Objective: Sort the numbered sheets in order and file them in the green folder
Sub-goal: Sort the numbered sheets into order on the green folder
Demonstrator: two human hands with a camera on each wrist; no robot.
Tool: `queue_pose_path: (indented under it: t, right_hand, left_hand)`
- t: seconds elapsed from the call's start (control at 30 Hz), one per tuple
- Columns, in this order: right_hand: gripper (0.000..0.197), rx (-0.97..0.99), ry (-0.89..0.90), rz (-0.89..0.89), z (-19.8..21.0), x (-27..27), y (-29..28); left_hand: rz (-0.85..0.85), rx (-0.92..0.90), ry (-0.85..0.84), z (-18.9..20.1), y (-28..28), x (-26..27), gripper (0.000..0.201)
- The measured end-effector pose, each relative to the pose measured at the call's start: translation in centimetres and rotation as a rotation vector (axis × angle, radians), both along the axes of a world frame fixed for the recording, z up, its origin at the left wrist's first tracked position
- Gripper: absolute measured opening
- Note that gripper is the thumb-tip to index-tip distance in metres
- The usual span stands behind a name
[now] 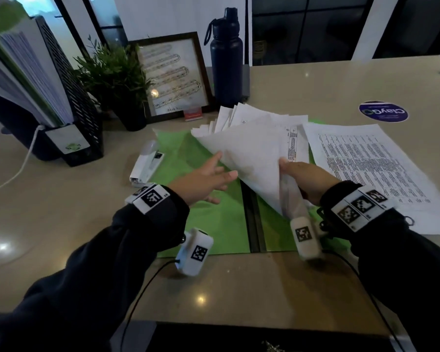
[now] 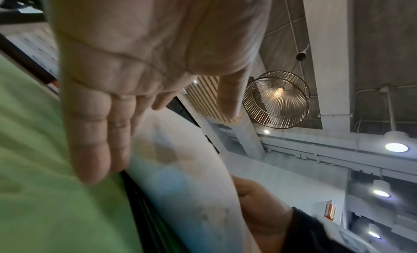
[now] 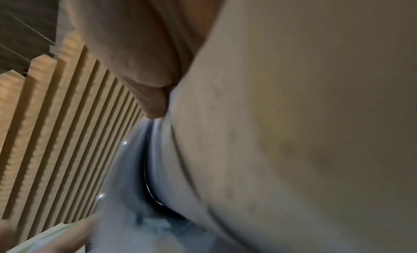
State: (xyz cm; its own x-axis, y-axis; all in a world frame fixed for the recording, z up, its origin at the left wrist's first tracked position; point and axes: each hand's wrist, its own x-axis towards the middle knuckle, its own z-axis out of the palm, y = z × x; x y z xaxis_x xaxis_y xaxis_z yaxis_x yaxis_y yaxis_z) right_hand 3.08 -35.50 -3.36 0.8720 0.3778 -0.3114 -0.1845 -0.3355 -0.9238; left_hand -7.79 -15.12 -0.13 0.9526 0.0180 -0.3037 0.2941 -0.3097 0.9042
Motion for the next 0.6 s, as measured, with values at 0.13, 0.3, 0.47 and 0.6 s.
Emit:
queue_pose_path:
  t: [0.13,0.3,0.47,0.6]
  right_hand:
    - [0.048,-0.057,-0.061,0.069,0.0,-1.1,0.3]
    - [0.045,-0.194,-0.119,0.135,-0.1,-1.6,0.0]
    - [0.038,-0.187,-0.160,0.122,-0.4,-1.5,0.0]
    - [0.033,-0.253,-0.398,0.151,-0.5,-2.5,0.6]
  left_hand:
    - [0.068,0.049,-0.058,-0.1,-1.2,1.2,0.096]
    - [0.390,-0.110,-0.242,-0.5,-2.3,1.1,0.085]
    - [0.563,-0.153,-0.246,-1.8,-0.8,-1.0,0.060]
    - [0.463,0.016,-0.094,-2.1,2.0,-2.0,0.019]
